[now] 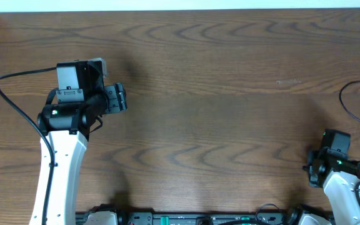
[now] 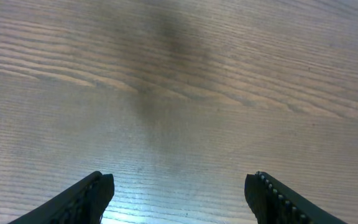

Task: Untangle cables

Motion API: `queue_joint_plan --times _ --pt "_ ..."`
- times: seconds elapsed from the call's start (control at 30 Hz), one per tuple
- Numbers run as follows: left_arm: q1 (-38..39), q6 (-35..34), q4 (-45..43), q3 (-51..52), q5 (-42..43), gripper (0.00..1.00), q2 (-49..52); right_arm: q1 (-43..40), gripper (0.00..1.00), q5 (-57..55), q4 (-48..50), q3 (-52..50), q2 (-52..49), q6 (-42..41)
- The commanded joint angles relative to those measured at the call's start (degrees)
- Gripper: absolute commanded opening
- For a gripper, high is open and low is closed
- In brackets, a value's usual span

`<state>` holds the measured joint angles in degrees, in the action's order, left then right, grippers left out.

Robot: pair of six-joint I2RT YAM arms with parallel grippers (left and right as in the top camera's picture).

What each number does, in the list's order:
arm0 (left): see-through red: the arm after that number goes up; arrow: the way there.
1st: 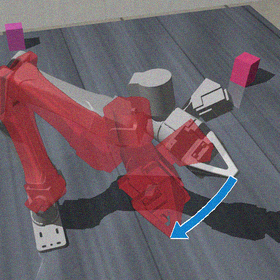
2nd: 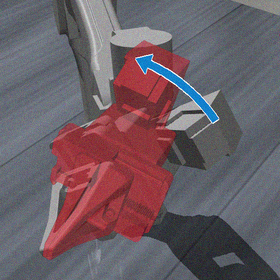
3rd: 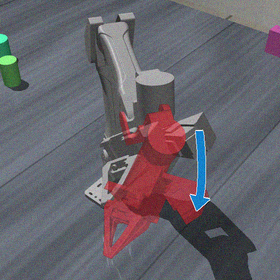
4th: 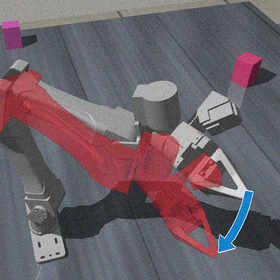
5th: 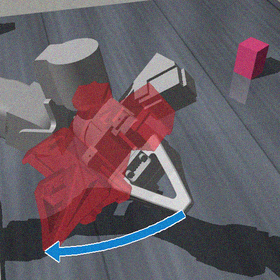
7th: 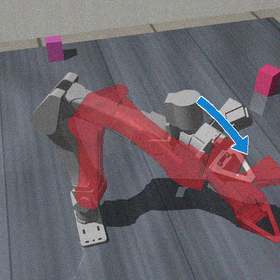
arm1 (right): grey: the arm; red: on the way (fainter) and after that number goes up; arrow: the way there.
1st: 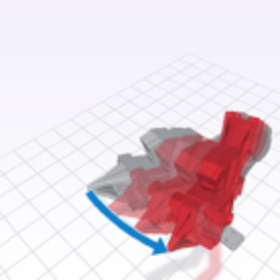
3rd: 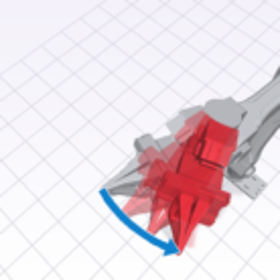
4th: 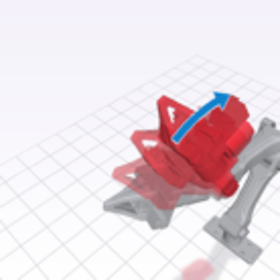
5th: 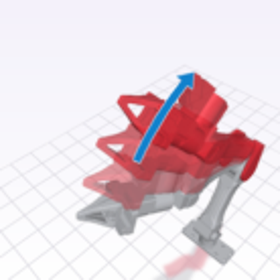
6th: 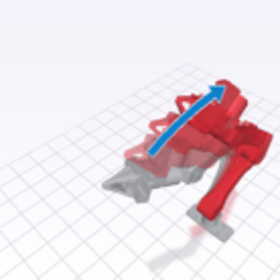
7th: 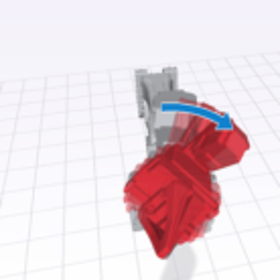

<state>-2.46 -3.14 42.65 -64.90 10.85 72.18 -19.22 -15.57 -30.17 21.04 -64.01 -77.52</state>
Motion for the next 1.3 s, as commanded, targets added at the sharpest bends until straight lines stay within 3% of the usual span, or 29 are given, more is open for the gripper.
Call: queue_joint_plan --times 0.0,0.33,0.57,0.8,0.93,1.13,1.27 --pt "0.0 0.5 0.2 0.0 0.5 0.73 0.2 -3.2 0.01 -5.9 1.5 -0.5 -1.3 -3.9" --pt "0.0 0.5 0.2 0.0 0.5 0.73 0.2 -11.6 0.01 -5.9 6.1 -0.5 -10.6 -5.0" --pt "0.0 0.5 0.2 0.0 0.5 0.73 0.2 -17.5 0.01 -6.0 18.2 -0.5 -19.6 -5.1" --pt "0.0 1.0 1.3 0.0 0.5 0.73 0.2 -23.8 0.01 -5.7 41.2 -0.5 -32.1 4.2" --pt "0.0 1.0 1.4 0.0 0.5 0.73 0.2 -26.9 0.01 -2.1 49.3 0.2 -37.9 5.6" --pt "0.0 1.0 1.4 0.0 0.5 0.73 0.2 -30.1 0.01 2.7 53.2 4.5 -44.0 10.1" --pt "0.0 1.0 1.4 0.0 0.5 0.73 0.2 -31.8 0.01 3.6 53.1 9.4 -44.7 24.1"
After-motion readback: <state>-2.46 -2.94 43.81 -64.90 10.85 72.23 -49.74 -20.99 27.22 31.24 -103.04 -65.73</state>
